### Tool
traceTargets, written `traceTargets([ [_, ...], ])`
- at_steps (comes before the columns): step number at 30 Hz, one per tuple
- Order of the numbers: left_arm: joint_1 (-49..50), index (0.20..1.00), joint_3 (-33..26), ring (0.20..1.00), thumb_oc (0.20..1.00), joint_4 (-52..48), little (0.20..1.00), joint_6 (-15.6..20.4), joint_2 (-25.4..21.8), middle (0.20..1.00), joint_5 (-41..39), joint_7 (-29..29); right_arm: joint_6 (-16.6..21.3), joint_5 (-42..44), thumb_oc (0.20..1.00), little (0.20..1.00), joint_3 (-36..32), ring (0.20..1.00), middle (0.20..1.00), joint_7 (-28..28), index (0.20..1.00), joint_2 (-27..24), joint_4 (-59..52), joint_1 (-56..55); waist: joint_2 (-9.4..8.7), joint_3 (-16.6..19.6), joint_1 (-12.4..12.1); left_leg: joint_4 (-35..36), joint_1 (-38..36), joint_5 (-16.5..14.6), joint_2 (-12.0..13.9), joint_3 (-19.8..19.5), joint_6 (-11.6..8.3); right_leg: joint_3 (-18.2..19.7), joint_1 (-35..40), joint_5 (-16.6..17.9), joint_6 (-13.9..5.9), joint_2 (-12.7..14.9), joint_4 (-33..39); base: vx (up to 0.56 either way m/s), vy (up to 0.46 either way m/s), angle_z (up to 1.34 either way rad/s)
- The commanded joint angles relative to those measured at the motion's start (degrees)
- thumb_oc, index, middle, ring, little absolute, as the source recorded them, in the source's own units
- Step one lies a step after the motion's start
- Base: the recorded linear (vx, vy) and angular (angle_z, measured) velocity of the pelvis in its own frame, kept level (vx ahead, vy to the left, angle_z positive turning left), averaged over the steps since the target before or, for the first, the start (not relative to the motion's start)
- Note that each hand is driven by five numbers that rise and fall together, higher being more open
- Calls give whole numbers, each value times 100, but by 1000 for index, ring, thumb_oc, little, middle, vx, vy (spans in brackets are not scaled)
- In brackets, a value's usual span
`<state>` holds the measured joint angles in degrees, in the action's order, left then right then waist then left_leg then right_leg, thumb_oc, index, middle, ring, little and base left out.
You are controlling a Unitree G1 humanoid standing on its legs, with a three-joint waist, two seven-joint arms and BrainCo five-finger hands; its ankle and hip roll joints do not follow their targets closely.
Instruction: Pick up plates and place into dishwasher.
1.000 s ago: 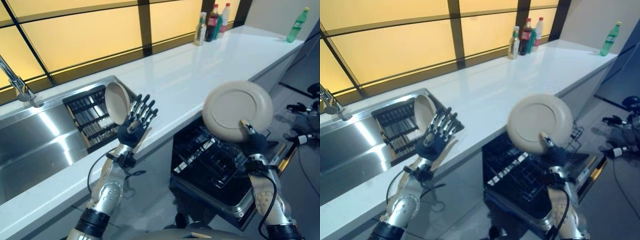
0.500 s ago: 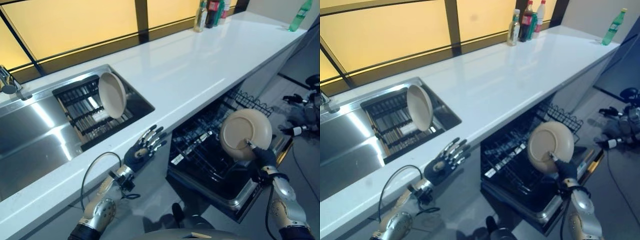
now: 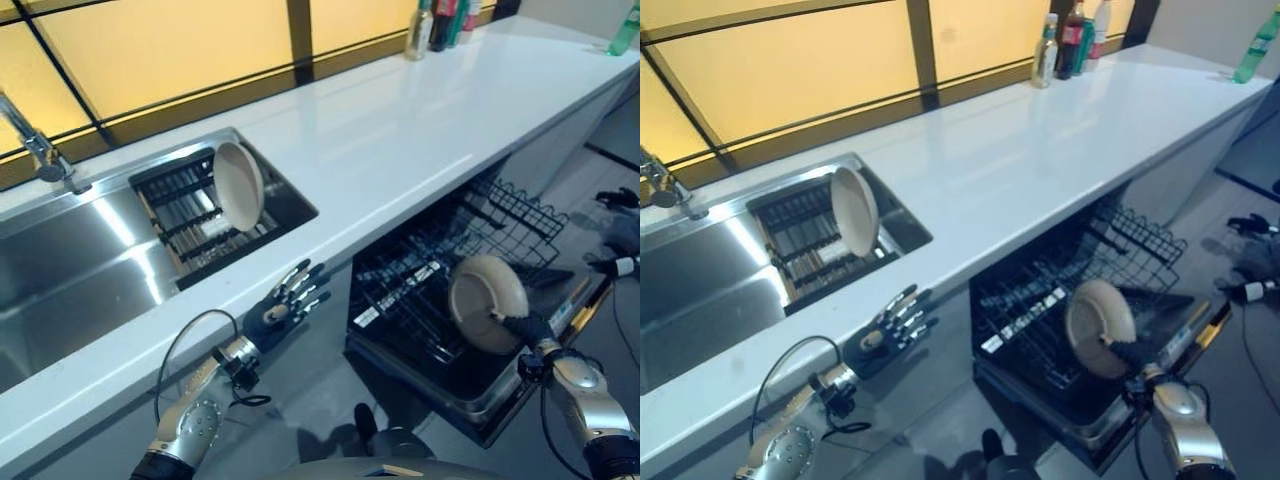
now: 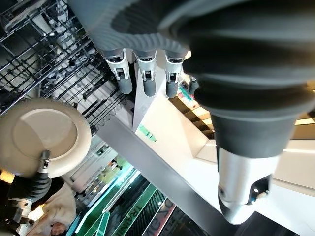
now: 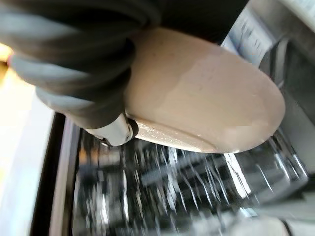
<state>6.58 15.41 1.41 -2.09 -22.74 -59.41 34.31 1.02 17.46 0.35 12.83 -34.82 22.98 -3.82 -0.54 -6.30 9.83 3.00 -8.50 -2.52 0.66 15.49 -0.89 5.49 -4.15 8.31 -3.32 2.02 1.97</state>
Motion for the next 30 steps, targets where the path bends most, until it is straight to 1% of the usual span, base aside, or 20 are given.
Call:
traceTargets([
  [1, 95, 1000, -141, 1000, 1000, 6, 1000, 44, -87, 1000, -70, 189, 550, 178, 200, 200, 29, 200, 200, 453, 200, -204, -246, 520, -142, 232, -125, -932, 727, -300, 80, -434, 428, -185, -167, -475, -334, 170, -965, -2, 11, 9],
  [2, 84, 1000, -115, 1000, 1000, 121, 1000, 62, -56, 1000, -82, 235, 603, 159, 200, 200, 43, 200, 200, 609, 200, -184, -338, 560, -146, 244, -123, -932, 715, -311, 85, -426, 427, -195, -151, -492, -323, 168, -961, 0, 0, 0],
  [4, 28, 1000, -83, 1000, 1000, 270, 1000, 64, 19, 1000, -75, 196, 654, -194, 200, 200, 143, 200, 200, 836, 200, -166, -503, 588, -157, 269, -105, -941, 706, -324, 88, -415, 425, -201, -152, -501, -324, 168, -972, 0, 0, 0],
  [7, -53, 1000, -62, 1000, 1000, 456, 1000, 62, 98, 1000, -84, 236, 597, -512, 200, 200, 295, 200, 200, 963, 200, -247, -514, 552, -179, 325, -69, -936, 672, -340, 93, -385, 417, -207, -205, -485, -352, 183, -1018, 0, 0, 0],
  [10, -65, 1000, -50, 1000, 1000, 442, 1000, 76, 59, 1000, -65, 313, 647, -1246, 200, 200, 504, 200, 200, 809, 200, -486, -55, 620, -197, 357, -69, -955, 638, -362, 109, -316, 422, -206, -230, -462, -359, 208, -1039, 36, -16, 0],
  [12, -111, 1000, 10, 1000, 1000, 357, 1000, 92, -11, 1000, -87, 293, 755, -1648, 200, 200, 667, 200, 200, 618, 200, -650, 312, 708, -194, 337, -89, -993, 659, -385, 104, -323, 441, -219, -245, -452, -358, 226, -1054, 0, 0, 0],
  [16, -273, 1000, 144, 1000, 1000, 278, 1000, -10, -92, 1000, -316, 242, 888, -2084, 200, 200, 920, 200, 200, 382, 200, -843, 1084, 1166, -149, 285, -149, -990, 649, -395, 109, -346, 448, -254, -260, -431, -382, 262, -1073, 11, -14, 2],
  [18, -320, 1000, 218, 1000, 1000, 197, 1000, -52, -127, 1000, -407, 203, 942, -2179, 200, 200, 1029, 200, 200, 278, 200, -901, 1407, 1465, -103, 272, -185, -989, 644, -398, 115, -342, 445, -260, -258, -435, -386, 280, -1077, 0, 0, 0],
  [21, -336, 1000, 288, 1000, 1000, 148, 1000, -62, -157, 1000, -540, 233, 1053, -2206, 200, 200, 1119, 200, 200, 272, 200, -954, 1695, 1775, -43, 273, -200, -981, 638, -411, 108, -339, 448, -276, -265, -447, -379, 297, -1078, 38, 17, 8],
  [24, -296, 1000, 345, 1000, 1000, 95, 1000, -74, -132, 1000, -634, 241, 1119, -2255, 200, 200, 1206, 200, 200, 296, 200, -914, 1846, 1902, 6, 308, -200, -951, 600, -428, 96, -338, 446, -300, -272, -458, -381, 316, -1073, 70, 24, 13],
  [30, -312, 1000, 476, 1000, 1000, 133, 1000, 18, -108, 1000, -668, 325, 1340, -2301, 200, 200, 1358, 200, 200, 353, 200, -741, 1978, 1994, 88, 380, -215, -919, 554, -440, 71, -380, 451, -321, -232, -535, -347, 308, -1067, 54, 17, 3],
])
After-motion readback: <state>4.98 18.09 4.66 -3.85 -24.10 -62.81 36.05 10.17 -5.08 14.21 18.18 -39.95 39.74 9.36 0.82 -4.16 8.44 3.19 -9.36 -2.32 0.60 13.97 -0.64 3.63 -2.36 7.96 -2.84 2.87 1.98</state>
